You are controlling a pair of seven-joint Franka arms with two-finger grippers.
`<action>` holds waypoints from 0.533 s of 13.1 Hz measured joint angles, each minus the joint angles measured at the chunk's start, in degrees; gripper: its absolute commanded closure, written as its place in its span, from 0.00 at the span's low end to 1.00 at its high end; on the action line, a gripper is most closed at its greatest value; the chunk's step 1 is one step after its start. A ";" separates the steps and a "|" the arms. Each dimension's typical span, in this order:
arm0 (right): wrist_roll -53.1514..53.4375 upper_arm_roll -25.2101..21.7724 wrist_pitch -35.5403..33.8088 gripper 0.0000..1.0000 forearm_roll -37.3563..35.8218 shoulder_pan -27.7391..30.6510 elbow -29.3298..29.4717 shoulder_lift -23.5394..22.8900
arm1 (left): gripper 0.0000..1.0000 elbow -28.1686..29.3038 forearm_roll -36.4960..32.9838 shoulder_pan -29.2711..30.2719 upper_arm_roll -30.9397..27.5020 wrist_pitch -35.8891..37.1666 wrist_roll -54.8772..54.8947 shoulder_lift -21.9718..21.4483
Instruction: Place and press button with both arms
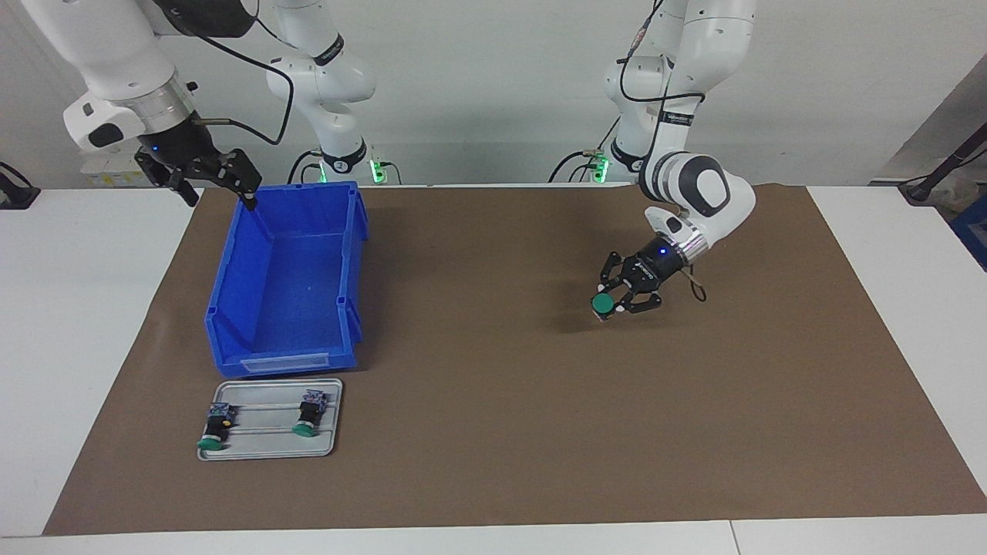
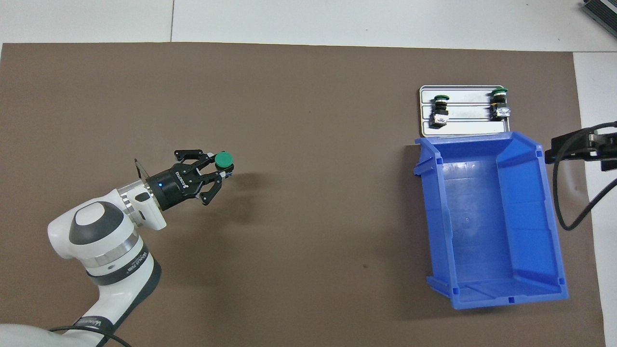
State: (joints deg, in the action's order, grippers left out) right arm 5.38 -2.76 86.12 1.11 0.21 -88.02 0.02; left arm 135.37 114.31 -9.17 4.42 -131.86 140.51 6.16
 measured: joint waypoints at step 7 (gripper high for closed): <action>0.00 0.00 0.00 0.01 0.00 0.00 0.00 0.00 | 1.00 1.26 17.31 -6.93 0.08 6.63 15.50 6.16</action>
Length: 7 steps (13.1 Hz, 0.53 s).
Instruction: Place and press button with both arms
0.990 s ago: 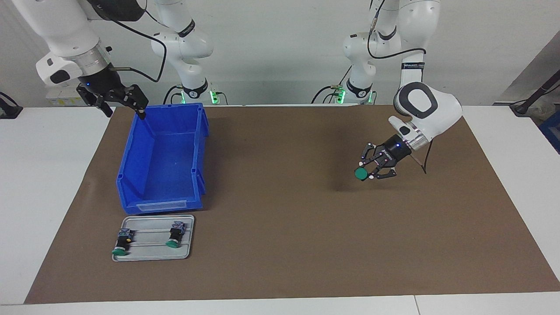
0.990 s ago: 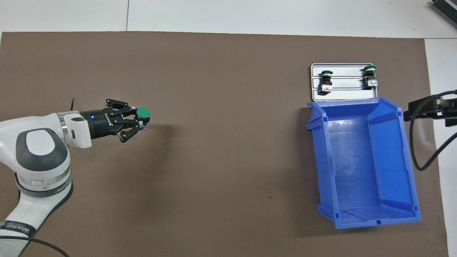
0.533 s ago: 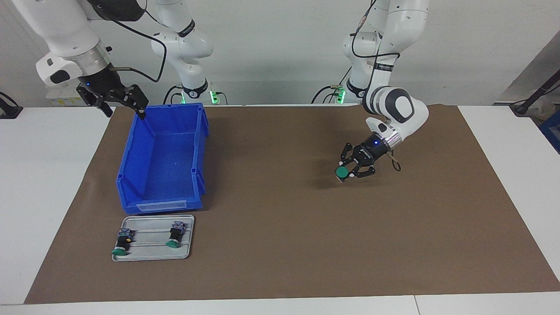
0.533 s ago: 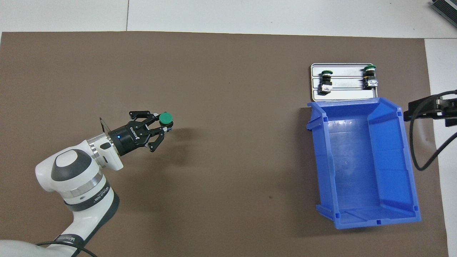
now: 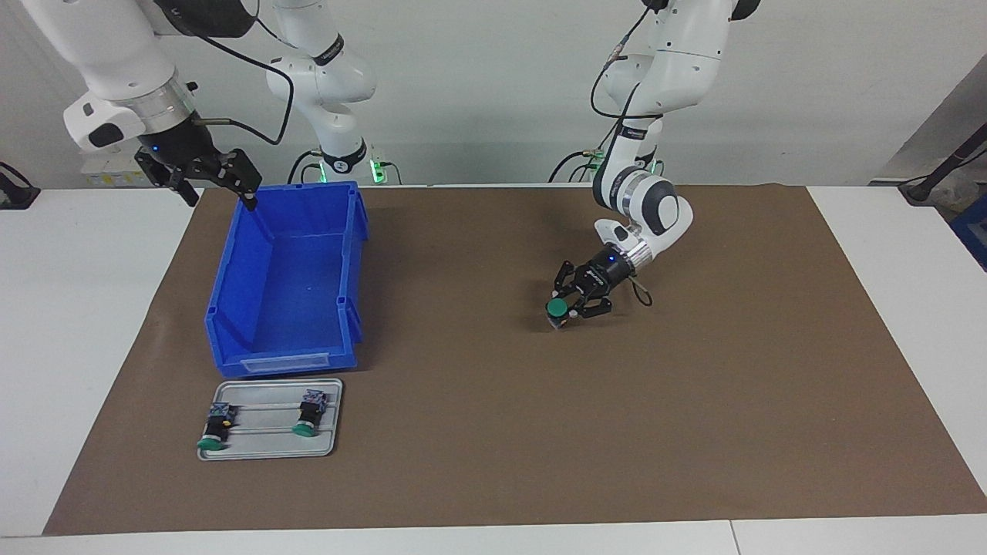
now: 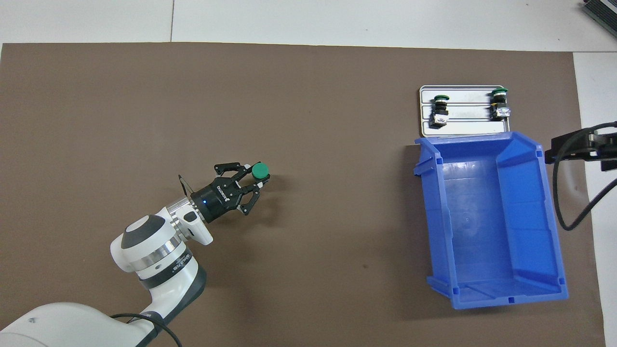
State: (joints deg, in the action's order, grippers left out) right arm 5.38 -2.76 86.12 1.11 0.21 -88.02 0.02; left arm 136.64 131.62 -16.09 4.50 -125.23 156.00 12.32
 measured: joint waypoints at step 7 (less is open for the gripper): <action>0.00 0.00 0.00 0.01 0.00 0.00 0.00 0.00 | 1.00 2.50 0.75 -1.44 -0.05 1.26 0.38 -0.09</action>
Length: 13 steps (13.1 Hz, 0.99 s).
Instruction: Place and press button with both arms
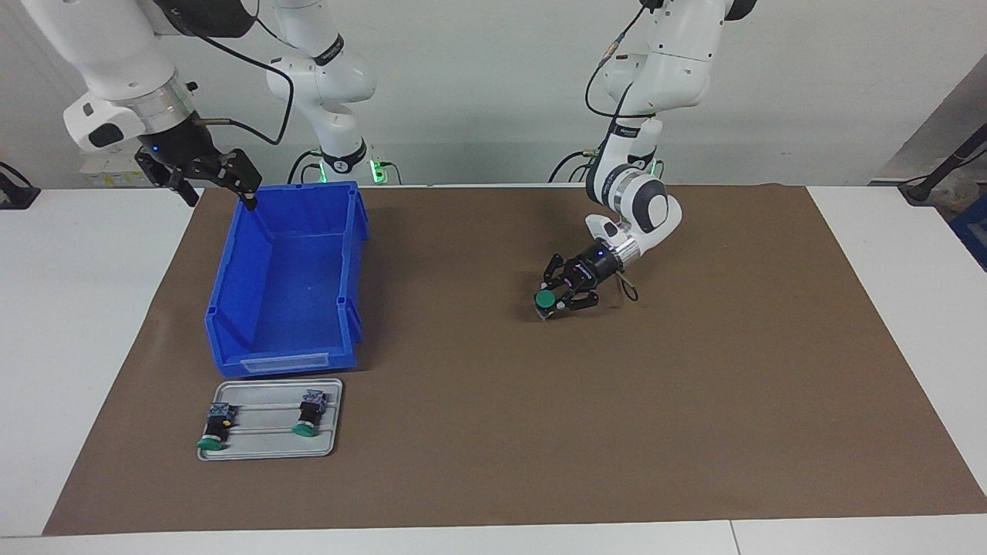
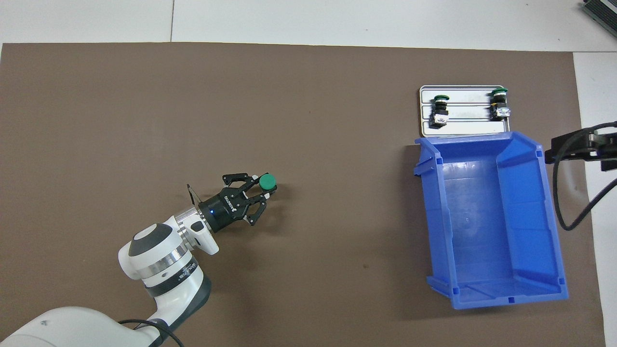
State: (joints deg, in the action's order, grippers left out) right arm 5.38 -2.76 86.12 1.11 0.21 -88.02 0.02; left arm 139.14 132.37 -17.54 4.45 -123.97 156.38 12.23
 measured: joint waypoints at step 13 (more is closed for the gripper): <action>0.00 0.00 0.00 0.01 0.00 0.00 0.00 0.00 | 0.43 2.30 0.00 -0.03 -0.20 -0.01 0.00 -0.12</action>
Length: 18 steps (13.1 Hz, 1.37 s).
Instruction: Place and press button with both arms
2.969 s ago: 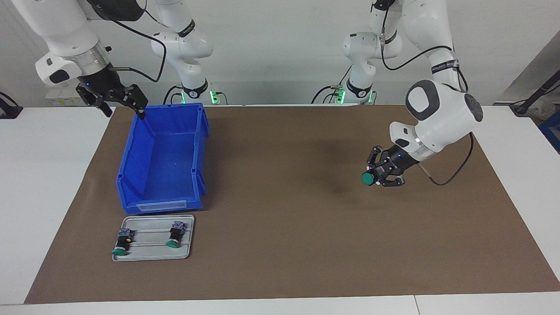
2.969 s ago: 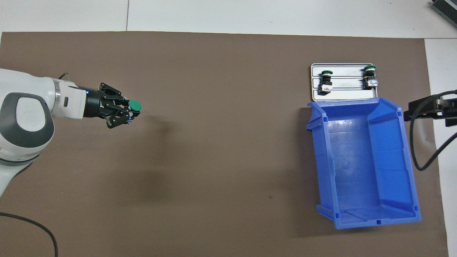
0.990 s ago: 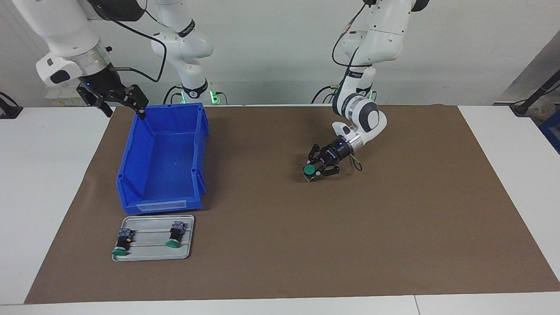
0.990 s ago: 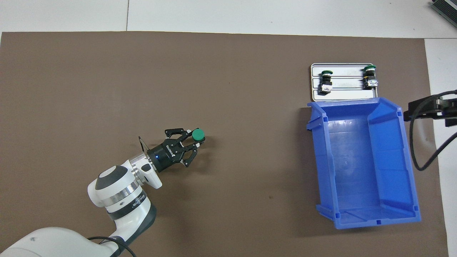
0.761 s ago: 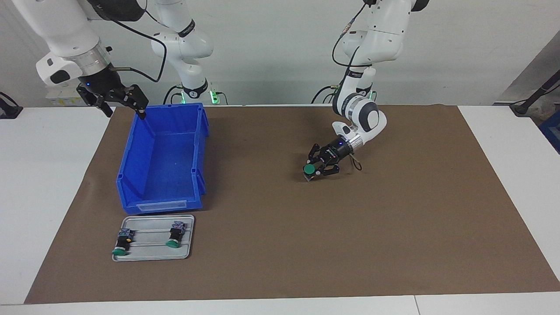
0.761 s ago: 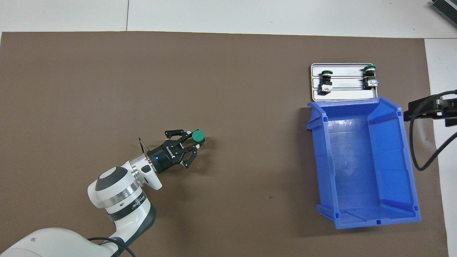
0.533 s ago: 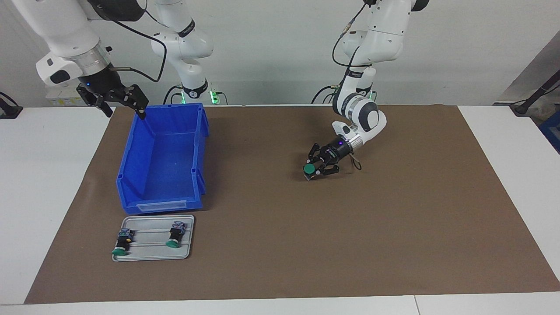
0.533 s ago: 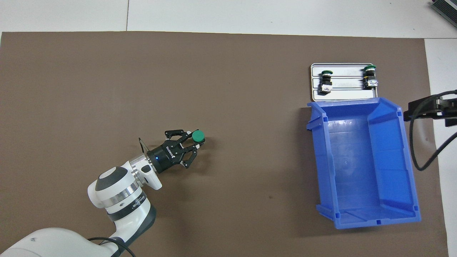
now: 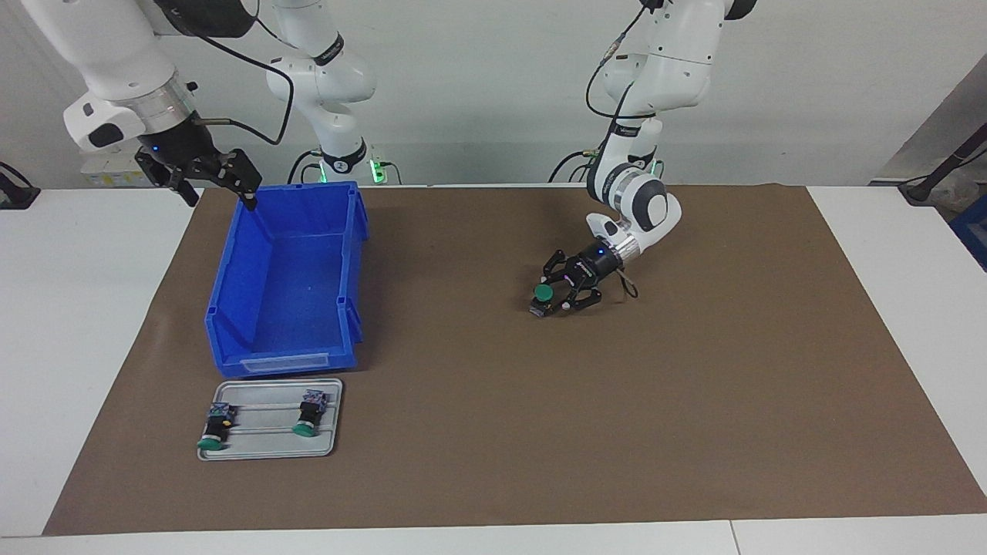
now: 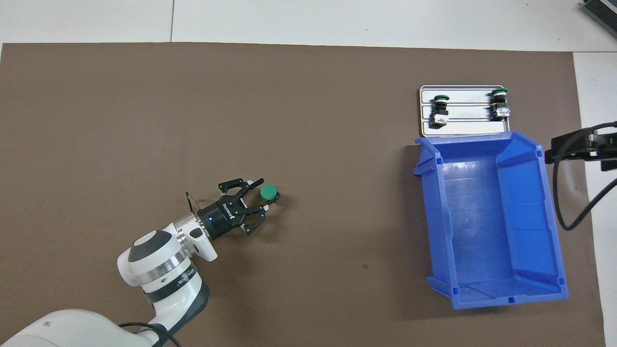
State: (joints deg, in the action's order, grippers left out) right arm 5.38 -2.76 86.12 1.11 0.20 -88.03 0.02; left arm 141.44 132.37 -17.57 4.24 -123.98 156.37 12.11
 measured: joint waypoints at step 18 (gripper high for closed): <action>0.00 0.00 0.00 0.01 0.00 0.00 0.00 0.00 | 0.46 1.11 -24.83 12.84 -0.91 3.77 -11.55 -1.32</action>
State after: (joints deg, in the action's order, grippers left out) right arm 5.38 -2.76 86.12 1.11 0.20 -88.03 0.02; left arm 142.55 107.54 -4.73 3.34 -120.21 144.83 10.79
